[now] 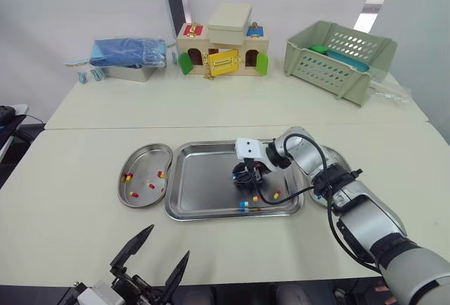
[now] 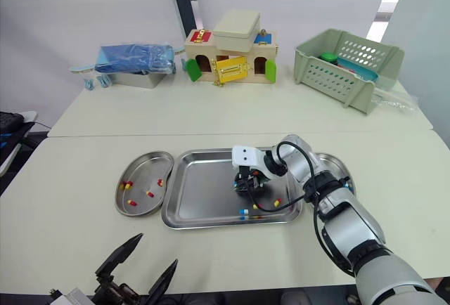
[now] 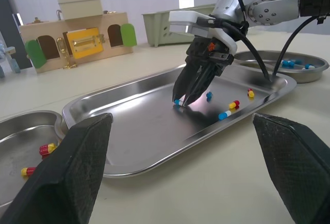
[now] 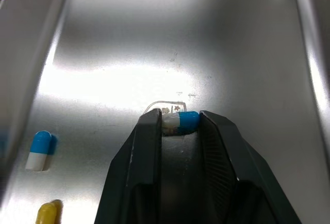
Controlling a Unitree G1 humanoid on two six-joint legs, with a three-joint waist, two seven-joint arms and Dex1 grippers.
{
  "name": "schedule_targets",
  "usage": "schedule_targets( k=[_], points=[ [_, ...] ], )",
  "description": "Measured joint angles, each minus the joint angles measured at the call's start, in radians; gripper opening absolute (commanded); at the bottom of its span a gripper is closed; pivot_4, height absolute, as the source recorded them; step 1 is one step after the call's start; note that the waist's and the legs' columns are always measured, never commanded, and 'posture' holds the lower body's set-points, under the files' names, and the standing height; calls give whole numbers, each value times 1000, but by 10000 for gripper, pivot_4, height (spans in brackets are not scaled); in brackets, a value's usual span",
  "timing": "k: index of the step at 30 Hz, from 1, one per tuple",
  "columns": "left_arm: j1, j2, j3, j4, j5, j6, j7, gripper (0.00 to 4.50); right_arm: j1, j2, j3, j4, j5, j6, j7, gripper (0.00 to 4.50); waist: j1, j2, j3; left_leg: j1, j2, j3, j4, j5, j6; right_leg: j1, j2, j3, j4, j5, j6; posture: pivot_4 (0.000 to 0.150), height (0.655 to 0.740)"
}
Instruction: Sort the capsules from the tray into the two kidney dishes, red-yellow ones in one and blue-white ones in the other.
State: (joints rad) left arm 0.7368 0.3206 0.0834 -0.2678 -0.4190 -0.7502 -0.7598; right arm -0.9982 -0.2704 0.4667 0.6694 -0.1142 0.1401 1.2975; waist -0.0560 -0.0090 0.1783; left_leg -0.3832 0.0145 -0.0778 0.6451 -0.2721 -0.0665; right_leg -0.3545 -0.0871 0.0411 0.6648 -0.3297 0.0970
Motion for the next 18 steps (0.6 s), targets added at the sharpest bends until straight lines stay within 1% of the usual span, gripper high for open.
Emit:
schedule_targets(
  k=[3,6,9,12,16,18],
  points=[
    [-11,15,-1,0,-8,3,-7,45000,10,-29,-31,-79,31,39,17,12184,0,0,0,0,0,0,0,0,0,0,0,0,0,0,0,1500,7400],
    [-27,36,-5,0,-14,8,-19,45000,60,-95,-69,-199,73,96,45,12184,10,0,0,-1,0,0,0,0,0,0,0,0,-1,0,0,1500,7400],
    [-37,65,-23,-1,-19,15,-49,45000,145,-186,-120,-326,125,164,60,12184,17,0,0,-1,0,0,0,0,0,0,0,0,-1,0,0,1500,7400],
    [-63,118,-57,-1,-36,21,-108,45000,253,-317,-183,-469,167,242,63,12184,24,0,0,-1,0,0,0,0,0,0,0,0,-1,0,0,1500,7400],
    [-145,173,-102,-1,-72,38,-191,45000,408,-503,-321,-634,231,339,54,12184,29,0,0,-1,0,0,0,0,0,1,0,-1,-1,0,0,1500,7400],
    [-171,187,-118,0,-91,53,-214,45000,452,-554,-374,-674,256,369,47,12184,21,0,0,0,0,0,0,0,0,1,0,0,-1,0,0,1500,7400]
  ],
)
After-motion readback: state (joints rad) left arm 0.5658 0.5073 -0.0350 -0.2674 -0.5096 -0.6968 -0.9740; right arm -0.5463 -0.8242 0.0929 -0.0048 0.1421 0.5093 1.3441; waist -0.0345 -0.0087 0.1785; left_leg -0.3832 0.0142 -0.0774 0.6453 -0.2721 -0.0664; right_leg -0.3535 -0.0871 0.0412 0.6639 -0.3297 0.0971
